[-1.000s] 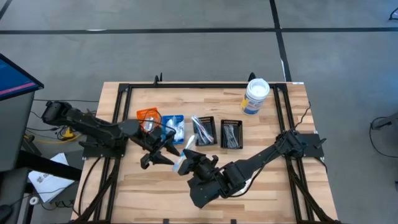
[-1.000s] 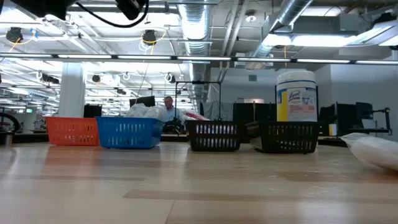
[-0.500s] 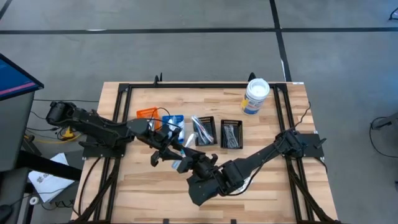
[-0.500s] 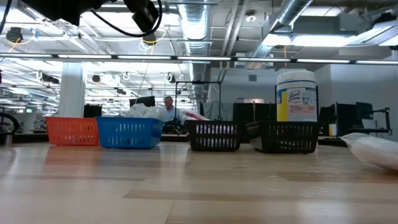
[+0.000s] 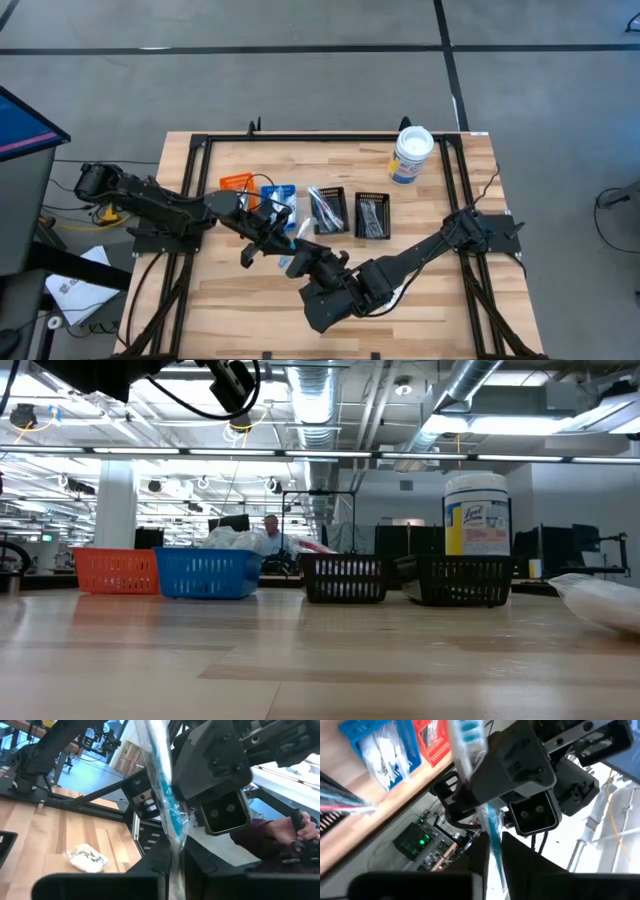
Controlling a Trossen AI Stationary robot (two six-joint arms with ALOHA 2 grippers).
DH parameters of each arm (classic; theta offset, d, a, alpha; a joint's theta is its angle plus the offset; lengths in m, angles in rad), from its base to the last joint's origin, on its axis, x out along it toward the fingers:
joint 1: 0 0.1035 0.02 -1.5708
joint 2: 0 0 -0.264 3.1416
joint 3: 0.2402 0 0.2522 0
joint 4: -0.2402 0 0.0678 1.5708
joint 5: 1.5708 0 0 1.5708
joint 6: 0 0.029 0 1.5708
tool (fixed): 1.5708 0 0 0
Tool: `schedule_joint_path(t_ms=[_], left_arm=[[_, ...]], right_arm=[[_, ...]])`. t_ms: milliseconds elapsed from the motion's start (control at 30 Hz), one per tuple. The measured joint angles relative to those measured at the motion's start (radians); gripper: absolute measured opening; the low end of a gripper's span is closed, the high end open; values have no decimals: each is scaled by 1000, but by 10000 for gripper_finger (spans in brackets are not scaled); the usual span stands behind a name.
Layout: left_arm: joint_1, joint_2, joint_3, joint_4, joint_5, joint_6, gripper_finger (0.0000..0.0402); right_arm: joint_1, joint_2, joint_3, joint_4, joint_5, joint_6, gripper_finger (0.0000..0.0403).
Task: Pick & Place Travel size toiletries
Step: Put the blue toothbrush into the left black bin
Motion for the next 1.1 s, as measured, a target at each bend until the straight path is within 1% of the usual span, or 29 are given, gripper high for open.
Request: schedule_joint_path(t_ms=[167,367,467,533,600,633,700,767,800,833,867,933,1000,1100], left_arm=[[-6,0,-2,2,-1,10,8],[-20,-6,-3,2,-1,2,8],[-19,-14,-3,1,-4,3,8],[-19,-19,-3,12,-22,10,8],[-19,-26,-11,4,-56,9,8],[-19,-36,-22,1,-80,9,8],[-19,-47,-38,12,-147,11,8],[-20,-70,-69,5,-220,27,8],[-25,-81,-83,4,-262,43,8],[-29,-94,-96,6,-309,66,8],[-35,-112,-109,4,-355,97,8],[-59,-144,-131,12,-441,144,8],[-92,-182,-153,9,-513,181,8],[-154,-231,-162,19,-595,253,8]], right_arm=[[12,-1,0,8,0,65,63],[60,-3,54,5,4,241,72],[86,-3,113,-1,3,386,71],[99,-9,144,-19,-10,522,70],[107,-53,117,-42,-51,673,70],[108,-72,114,-66,-93,779,70],[92,-111,114,-142,-209,1036,70],[59,-135,114,-213,-324,1264,70],[44,-142,115,-252,-353,1351,70],[31,-144,113,-281,-356,1422,70],[17,-141,113,-286,-343,1468,70],[4,-138,113,-284,-311,1506,70],[-4,-136,113,-256,-284,1507,70],[-27,-133,113,-209,-278,1485,70]])
